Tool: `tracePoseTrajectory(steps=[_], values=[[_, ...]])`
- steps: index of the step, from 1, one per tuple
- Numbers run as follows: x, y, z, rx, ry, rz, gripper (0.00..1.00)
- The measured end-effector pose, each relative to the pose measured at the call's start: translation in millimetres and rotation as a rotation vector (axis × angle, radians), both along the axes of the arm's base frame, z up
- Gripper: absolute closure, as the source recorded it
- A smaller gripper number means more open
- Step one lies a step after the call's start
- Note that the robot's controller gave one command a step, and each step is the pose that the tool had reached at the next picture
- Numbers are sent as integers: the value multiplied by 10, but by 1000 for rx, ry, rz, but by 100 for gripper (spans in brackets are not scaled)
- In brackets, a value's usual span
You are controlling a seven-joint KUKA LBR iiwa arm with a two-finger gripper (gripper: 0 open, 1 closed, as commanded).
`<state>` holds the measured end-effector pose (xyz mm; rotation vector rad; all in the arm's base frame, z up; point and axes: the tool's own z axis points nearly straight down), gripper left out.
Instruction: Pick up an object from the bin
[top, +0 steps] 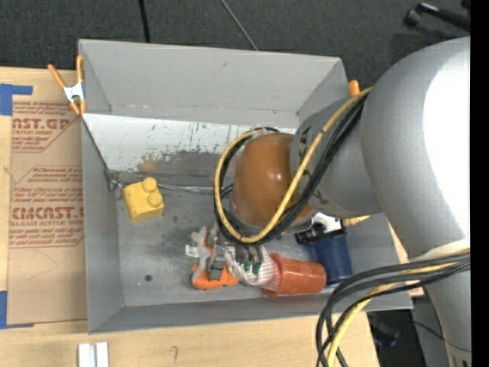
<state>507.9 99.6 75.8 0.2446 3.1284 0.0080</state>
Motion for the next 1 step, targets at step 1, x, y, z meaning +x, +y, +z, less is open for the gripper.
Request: tracePoseTrajectory(steps=[1], values=[[279, 303, 1972, -2, -2, -24, 100]])
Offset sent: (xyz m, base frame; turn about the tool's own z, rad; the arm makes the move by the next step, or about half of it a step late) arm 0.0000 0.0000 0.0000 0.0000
